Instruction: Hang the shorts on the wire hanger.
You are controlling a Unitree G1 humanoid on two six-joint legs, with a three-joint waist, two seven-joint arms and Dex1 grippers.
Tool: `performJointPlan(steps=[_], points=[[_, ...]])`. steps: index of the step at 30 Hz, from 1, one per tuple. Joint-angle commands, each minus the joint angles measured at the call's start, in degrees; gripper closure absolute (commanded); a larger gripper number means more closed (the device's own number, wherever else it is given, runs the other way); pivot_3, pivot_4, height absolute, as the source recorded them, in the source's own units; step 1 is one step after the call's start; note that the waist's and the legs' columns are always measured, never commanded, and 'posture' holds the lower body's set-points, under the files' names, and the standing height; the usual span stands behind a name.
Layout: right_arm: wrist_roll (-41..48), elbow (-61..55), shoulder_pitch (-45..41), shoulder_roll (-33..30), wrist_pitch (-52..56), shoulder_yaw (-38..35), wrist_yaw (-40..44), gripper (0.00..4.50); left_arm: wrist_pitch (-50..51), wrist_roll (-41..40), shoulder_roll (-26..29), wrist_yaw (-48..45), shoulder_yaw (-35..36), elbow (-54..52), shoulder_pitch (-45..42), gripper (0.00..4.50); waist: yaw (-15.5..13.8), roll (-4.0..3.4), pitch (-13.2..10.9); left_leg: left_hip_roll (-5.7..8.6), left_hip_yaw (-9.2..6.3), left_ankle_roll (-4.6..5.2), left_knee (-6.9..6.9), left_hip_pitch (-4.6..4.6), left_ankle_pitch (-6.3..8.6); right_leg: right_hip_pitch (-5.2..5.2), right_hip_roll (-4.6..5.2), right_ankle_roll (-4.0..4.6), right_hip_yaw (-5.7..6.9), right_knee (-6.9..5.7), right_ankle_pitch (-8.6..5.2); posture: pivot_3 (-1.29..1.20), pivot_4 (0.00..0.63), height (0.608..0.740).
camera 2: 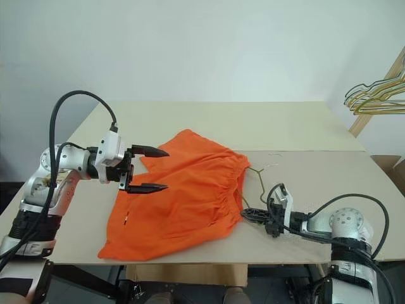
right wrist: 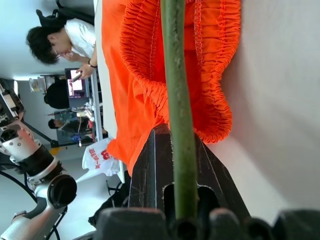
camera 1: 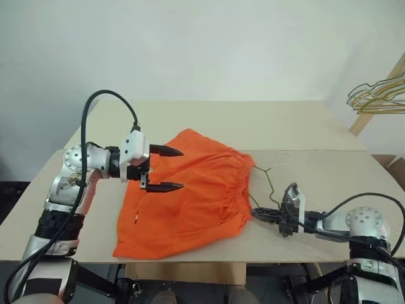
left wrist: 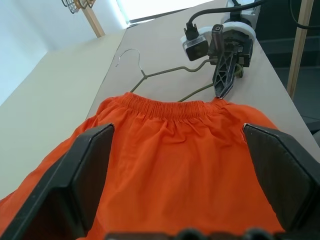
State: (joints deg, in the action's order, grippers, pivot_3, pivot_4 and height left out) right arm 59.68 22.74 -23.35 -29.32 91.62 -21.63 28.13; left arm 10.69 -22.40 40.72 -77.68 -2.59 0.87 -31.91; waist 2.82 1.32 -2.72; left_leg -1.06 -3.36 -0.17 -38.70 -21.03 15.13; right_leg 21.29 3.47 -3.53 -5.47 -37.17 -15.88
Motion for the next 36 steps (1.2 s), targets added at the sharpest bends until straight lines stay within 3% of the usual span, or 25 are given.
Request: performJointPlan(steps=[1, 7, 14, 19, 22, 28, 33, 36], points=[[-1.39, 5.08, -2.81, 2.04, -2.94, -6.42, -3.42, 4.5, -0.25, -0.53, 0.82, 0.47, 1.22, -1.55, -0.25, 0.03, 0.05, 0.0, 0.0, 0.0, 0.0, 0.0, 0.0, 0.01, 0.0, -0.01, -0.01, 0.01, 0.0, 0.0, 0.01, 0.04, 0.018, 0.74], [-3.42, 5.71, -4.39, 4.17, -3.89, -7.44, -3.76, 4.5, -0.26, -0.48, 0.69, 0.59, 0.91, -1.33, -0.54, 0.03, -0.06, 0.0, 0.0, -0.01, 0.01, 0.0, 0.06, 0.0, 0.0, 0.0, -0.02, 0.0, -0.01, 0.04, 0.03, 0.03, 0.018, 0.74], [-4.47, 1.54, -3.81, 6.02, -4.77, -3.66, 0.19, 4.5, -0.36, -0.37, 0.45, 0.47, 0.53, -1.07, -0.84, 0.03, 0.52, -0.01, -0.01, -0.04, 0.03, 0.0, 0.15, 0.02, 0.0, 0.04, -0.06, 0.01, -0.03, 0.04, 0.04, 0.03, 0.024, 0.74], [-5.94, -13.91, 1.06, 4.12, -12.99, 1.63, 5.6, 4.5, -0.28, -0.36, 0.6, 0.43, 0.57, -1.19, -0.69, 0.03, 0.6, -0.18, -0.11, -0.03, 0.01, 0.0, 0.15, -0.04, 0.0, 0.09, -0.04, 0.0, -0.03, 0.04, 0.04, 0.02, 0.029, 0.74], [-13.77, -26.25, 3.82, -0.59, -24.75, 9.48, 8.52, 4.5, -0.74, 0.03, 0.51, 0.17, 0.54, 0.61, -2.37, 0.03, 0.59, -0.42, -0.27, -0.01, 0.02, 0.0, 0.15, -0.1, 0.0, 0.16, -0.02, -0.02, -0.03, 0.04, 0.03, 0.01, 0.028, 0.74], [-33.42, -36.87, 4.7, -8.57, -49.44, 23.14, 11.24, 4.5, -4.85, 2.27, -0.5, -1.42, -0.21, 9.26, -10.02, 0.03, 0.77, -0.47, -0.3, 0.0, 0.05, -0.02, 0.12, -0.43, -0.01, 0.59, -0.02, -0.06, -0.04, -0.01, 0.02, -0.05, 0.006, 0.74], [-44.02, -40.84, 4.04, -13.97, -60.88, 31.15, 15.92, 4.5, -9.07, 3.55, -1.01, -4.47, -0.42, 17.41, -17.96, 0.03, 1.23, -0.47, -0.29, 0.03, 0.05, -0.04, -0.07, -0.91, -0.03, 0.96, 0.0, 0.0, -0.05, -0.05, 0.08, -0.08, 0.0, 0.74], [-47.4, -42.65, 3.75, -16.33, -62.57, 34.29, 18.16, 4.5, -10.16, 3.01, -0.93, -8.58, -0.63, 20.77, -22.58, 0.03, 1.38, -0.45, -0.29, 0.04, 0.03, -0.06, -0.14, -1.05, -0.04, 1.06, 0.01, 0.0, -0.01, -0.04, 0.1, -0.09, 0.0, 0.74]])
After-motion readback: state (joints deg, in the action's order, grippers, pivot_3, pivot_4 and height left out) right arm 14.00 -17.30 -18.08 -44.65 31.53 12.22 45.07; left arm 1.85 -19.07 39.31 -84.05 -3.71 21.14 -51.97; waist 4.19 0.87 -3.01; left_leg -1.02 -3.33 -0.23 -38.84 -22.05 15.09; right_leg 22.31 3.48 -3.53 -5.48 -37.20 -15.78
